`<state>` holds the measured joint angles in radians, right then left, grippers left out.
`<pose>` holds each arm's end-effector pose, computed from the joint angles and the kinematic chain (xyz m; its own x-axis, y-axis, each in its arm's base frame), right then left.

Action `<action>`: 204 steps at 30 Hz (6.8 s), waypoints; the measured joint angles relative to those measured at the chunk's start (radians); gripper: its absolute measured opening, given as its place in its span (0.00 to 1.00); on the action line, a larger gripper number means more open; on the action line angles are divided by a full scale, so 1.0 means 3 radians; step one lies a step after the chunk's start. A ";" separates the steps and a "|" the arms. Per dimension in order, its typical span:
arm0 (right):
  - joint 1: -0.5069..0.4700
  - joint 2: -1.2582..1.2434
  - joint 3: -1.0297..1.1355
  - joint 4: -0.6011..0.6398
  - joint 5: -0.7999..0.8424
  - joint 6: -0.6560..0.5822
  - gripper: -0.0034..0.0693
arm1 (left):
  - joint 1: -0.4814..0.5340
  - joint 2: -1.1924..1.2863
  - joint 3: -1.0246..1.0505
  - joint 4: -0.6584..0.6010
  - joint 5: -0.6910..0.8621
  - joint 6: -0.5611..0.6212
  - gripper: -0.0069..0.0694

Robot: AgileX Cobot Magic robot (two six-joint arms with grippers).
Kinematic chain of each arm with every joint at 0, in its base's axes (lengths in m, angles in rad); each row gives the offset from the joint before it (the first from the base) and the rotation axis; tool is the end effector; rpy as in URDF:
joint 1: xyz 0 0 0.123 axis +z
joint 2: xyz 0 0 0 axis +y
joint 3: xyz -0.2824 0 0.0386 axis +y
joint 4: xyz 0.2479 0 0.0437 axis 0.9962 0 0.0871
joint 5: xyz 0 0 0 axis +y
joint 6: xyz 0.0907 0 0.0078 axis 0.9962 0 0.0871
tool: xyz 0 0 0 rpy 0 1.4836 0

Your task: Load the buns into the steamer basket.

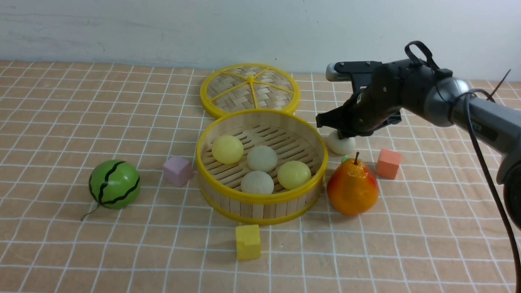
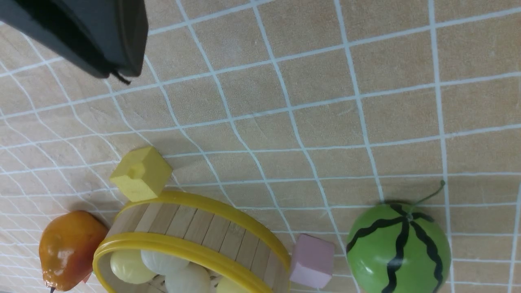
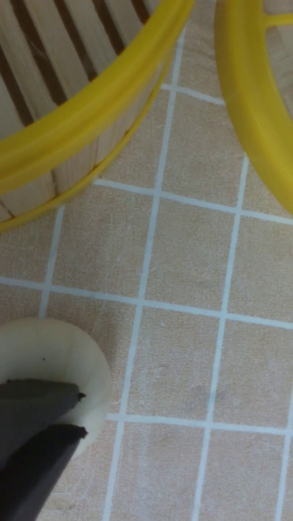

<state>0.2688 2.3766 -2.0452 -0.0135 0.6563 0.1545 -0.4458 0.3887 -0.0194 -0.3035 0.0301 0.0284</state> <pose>0.5165 0.1415 0.1800 -0.7850 -0.0676 -0.6158 -0.1497 0.9853 0.0826 0.0780 -0.0382 0.1891 -0.3848 -0.1170 -0.9156 0.3475 0.9006 -0.2612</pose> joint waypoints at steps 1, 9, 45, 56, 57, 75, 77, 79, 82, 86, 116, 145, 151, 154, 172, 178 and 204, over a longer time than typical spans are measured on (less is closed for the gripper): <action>0.0000 -0.0005 -0.0036 0.0000 0.0056 0.0000 0.05 | 0.0000 0.0000 0.0000 0.0000 0.0000 0.0000 0.11; 0.0023 -0.0372 -0.0040 0.0083 0.0383 -0.0285 0.05 | 0.0000 0.0000 0.0000 0.0000 0.0000 0.0000 0.11; 0.0404 -0.1536 -0.0016 0.0517 0.1853 -0.0547 0.48 | 0.0000 0.0000 0.0000 0.0000 0.0000 0.0000 0.11; 0.0404 -0.3180 0.1586 0.0348 0.1980 -0.0262 0.02 | 0.0000 0.0000 0.0000 0.0000 0.0000 0.0000 0.11; 0.0404 -0.3213 0.1626 0.0342 0.1980 -0.0258 0.02 | 0.0000 0.0000 0.0000 0.0000 0.0000 0.0000 0.11; 0.0404 -0.5294 0.3334 0.0401 0.2013 -0.0063 0.04 | 0.0000 0.0000 0.0000 0.0000 0.0000 0.0000 0.11; 0.0395 -0.5446 0.3337 0.0384 0.2013 -0.0065 0.04 | 0.0000 0.0000 0.0000 0.0000 0.0000 0.0000 0.11; 0.0361 -0.5550 0.3340 0.0385 0.2017 -0.0089 0.04 | 0.0000 0.0000 0.0000 0.0000 0.0000 0.0000 0.11; 0.0167 -0.5862 0.3399 0.0398 0.2005 -0.0243 0.04 | 0.0000 0.0000 0.0000 0.0000 0.0000 0.0000 0.11; -0.0222 -0.6430 0.3945 0.0534 0.1277 -0.0595 0.04 | 0.0000 0.0000 0.0000 0.0000 0.0000 0.0000 0.11; -0.0664 -0.7957 0.6878 0.0188 -0.0904 -0.0403 0.05 | 0.0000 0.0000 0.0000 0.0000 0.0000 0.0000 0.13; -0.0664 -0.7957 0.6878 0.0188 -0.0904 -0.0403 0.09 | 0.0447 -0.0536 0.0065 0.0000 -0.0406 -0.0001 0.16; -0.0664 -0.7957 0.6878 0.0188 -0.0904 -0.0403 0.09 | 0.0983 -0.1257 0.0082 -0.0059 0.0355 -0.0162 0.16; -0.0664 -0.7960 0.6878 0.0188 -0.0904 -0.0403 0.10 | 0.1155 -0.1327 0.0140 -0.0059 0.0672 -0.0196 0.17; -0.0664 -0.7960 0.6878 0.0188 -0.0904 -0.0403 0.13 | 0.1246 -0.1330 0.0168 0.0413 0.1177 -0.0471 0.07; -0.0664 -0.7960 0.6878 0.0188 -0.0904 -0.0403 0.15 | 0.1246 -0.1330 0.0168 0.0852 0.1177 -0.0957 0.07; -0.0664 -0.7960 0.6878 0.0188 -0.0904 -0.0412 0.20 | 0.1246 -0.1330 0.0168 0.0855 0.1152 -0.1162 0.09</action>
<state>0.0697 -0.0115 0.0183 0.0427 0.3851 0.0309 -0.0720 -0.0102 0.0310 -0.0471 0.3755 -0.3201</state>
